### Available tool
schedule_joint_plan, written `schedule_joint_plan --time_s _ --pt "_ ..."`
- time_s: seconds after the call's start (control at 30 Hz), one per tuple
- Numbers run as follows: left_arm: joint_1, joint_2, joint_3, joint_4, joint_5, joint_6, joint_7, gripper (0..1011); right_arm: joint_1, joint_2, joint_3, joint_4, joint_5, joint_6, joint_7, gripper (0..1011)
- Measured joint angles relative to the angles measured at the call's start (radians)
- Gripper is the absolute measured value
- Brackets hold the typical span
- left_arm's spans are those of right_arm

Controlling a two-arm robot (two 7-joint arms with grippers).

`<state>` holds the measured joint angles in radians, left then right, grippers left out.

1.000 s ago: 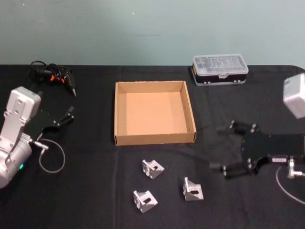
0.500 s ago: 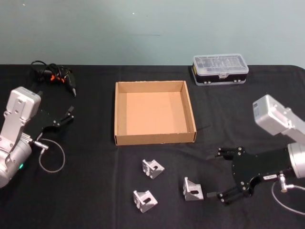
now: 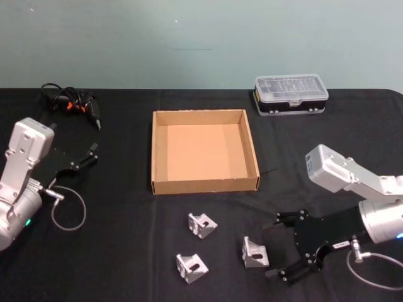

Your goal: Use one hand to pick up the angle iron from the table and place it into the box.

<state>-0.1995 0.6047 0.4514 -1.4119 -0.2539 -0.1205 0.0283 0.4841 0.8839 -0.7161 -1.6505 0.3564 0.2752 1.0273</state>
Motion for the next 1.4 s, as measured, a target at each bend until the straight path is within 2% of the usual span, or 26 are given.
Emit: schedule_joint_plan --time_s 0.2,0.43,0.9,1.4 --pt "0.0 0.0 0.0 0.0 0.0 0.0 0.0 1011 0.029 -0.028 -0.04 0.044 -0.012 -0.009 0.011 1003" --pt "0.0 0.0 0.0 0.0 0.0 0.0 0.0 1011 0.06 -0.051 -0.069 0.079 -0.019 -0.018 0.02 1003" --pt "0.0 0.0 0.0 0.0 0.0 0.0 0.0 1011 0.116 -0.092 -0.113 0.166 -0.021 -0.042 0.02 1003" --pt "0.0 0.0 0.0 0.0 0.0 0.0 0.0 1011 0.148 -0.133 -0.158 0.223 -0.018 -0.063 0.023 1003"
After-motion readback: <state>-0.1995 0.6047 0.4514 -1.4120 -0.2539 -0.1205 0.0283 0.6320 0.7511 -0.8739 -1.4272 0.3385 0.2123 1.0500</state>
